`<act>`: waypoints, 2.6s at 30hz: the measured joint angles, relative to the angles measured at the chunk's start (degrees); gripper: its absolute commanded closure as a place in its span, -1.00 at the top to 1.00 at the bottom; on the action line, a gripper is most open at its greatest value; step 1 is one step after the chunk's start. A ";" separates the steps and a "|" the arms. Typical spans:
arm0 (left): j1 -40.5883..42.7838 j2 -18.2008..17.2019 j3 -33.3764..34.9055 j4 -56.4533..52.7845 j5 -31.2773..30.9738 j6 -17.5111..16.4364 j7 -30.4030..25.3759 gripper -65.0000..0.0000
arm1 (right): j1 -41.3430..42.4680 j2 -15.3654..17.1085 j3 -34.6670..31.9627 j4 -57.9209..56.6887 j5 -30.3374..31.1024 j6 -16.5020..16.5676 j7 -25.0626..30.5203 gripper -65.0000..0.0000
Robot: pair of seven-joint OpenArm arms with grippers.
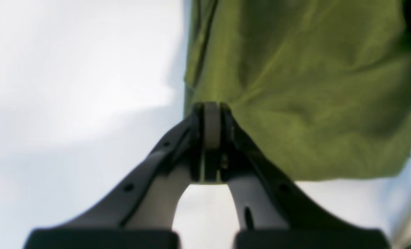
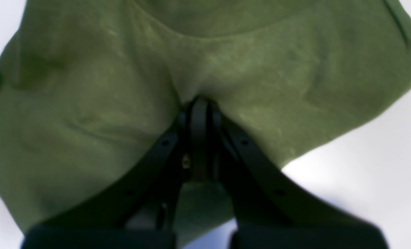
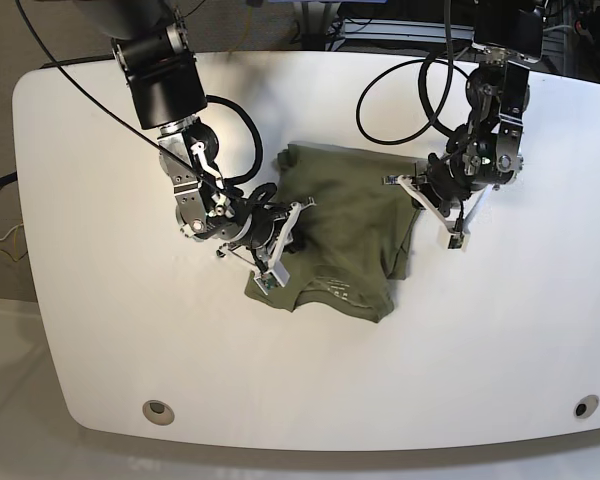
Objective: Fold the T-shirt properly
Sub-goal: 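Press the folded shirt's edges flat with both grippers, then smooth the shirt's collar edge with the right gripper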
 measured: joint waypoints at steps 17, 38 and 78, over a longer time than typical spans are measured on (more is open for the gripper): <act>0.59 0.22 -2.91 2.54 -0.15 0.02 0.09 -1.00 | 1.38 -2.03 0.09 8.55 -1.33 -0.66 -8.98 -1.00; 4.20 -0.70 -12.96 5.84 0.39 -3.89 2.51 -1.00 | -9.38 -3.93 -0.46 21.59 -1.03 -0.50 -17.79 -1.00; 10.12 -1.44 -18.34 5.88 0.02 -6.45 2.36 -1.00 | 2.56 -9.01 -6.93 -2.38 -0.09 0.02 -9.88 -1.00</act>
